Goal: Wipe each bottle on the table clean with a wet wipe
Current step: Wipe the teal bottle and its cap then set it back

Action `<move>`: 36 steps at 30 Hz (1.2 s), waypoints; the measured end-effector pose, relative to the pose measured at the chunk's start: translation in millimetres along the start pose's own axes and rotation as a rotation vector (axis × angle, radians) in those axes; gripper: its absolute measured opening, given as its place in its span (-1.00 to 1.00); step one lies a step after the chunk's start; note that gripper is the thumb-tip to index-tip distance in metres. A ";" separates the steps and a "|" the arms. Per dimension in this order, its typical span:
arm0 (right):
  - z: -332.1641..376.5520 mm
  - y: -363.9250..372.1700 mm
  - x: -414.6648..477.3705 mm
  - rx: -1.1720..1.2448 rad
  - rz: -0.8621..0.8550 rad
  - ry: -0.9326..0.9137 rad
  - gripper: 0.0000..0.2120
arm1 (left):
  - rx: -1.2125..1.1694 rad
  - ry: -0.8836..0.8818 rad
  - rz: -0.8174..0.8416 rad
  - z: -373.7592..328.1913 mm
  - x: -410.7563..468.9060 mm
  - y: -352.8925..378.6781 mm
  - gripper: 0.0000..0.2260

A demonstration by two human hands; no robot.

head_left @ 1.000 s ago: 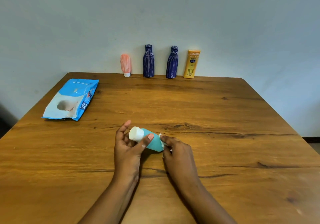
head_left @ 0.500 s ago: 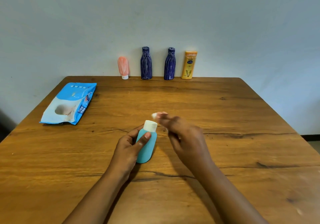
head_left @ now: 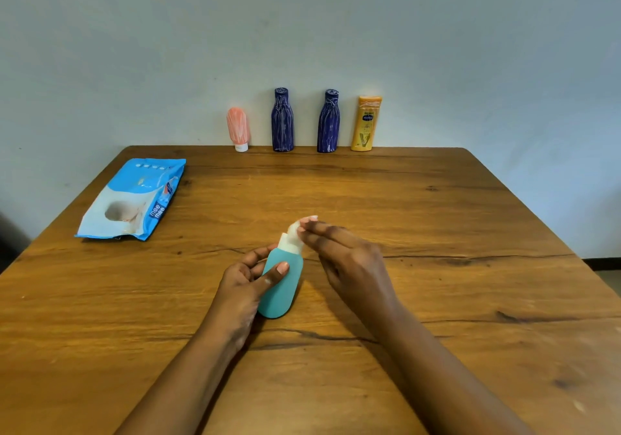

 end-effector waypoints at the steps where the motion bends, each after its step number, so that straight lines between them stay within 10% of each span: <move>1: 5.1 4.3 0.8 0.009 0.006 -0.043 -0.70 | -0.031 -0.001 0.015 1.1 0.0 -0.9 -0.66; 5: 1.6 14.1 -15.3 -0.027 0.090 -0.174 -0.70 | -0.266 -0.061 0.024 3.3 -2.9 -2.1 -0.37; 8: -12.7 2.6 -17.1 0.026 -0.048 0.066 -0.71 | -0.390 -0.109 0.036 0.9 -6.8 -2.3 -0.68; 11: -6.3 -11.0 -2.6 0.115 -0.249 0.297 -0.65 | -0.369 -0.117 0.038 1.0 -4.8 -2.5 -0.30; 18: 4.3 3.3 -0.9 0.051 -0.104 -0.152 -0.73 | -0.511 -0.159 0.138 -2.6 -11.7 4.6 -0.38; 21: -3.6 -4.5 -5.5 0.251 -0.183 0.308 -0.72 | -0.498 -0.153 0.152 -5.1 -17.1 7.1 -0.39; 24: -1.2 -5.1 10.4 1.032 -0.111 0.896 -0.73 | -0.331 -0.062 0.093 -4.9 -15.4 10.5 -0.34; 31: 3.7 -27.9 21.0 1.253 0.195 0.927 -0.77 | -0.148 0.180 -0.030 -18.5 -8.6 1.0 -0.43; 36: 7.7 -16.9 28.6 1.199 0.088 1.041 -0.78 | -0.082 0.241 0.010 -17.1 -13.8 7.3 -0.87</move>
Point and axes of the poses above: each hand's wrist, its own x-axis towards the middle knuckle, its own y-axis out of the palm, z = x × y, the point moved 2 cm from there along x, towards the middle knuckle, and after that the axes turned 7 degrees about -x, right-handed, at the moved point
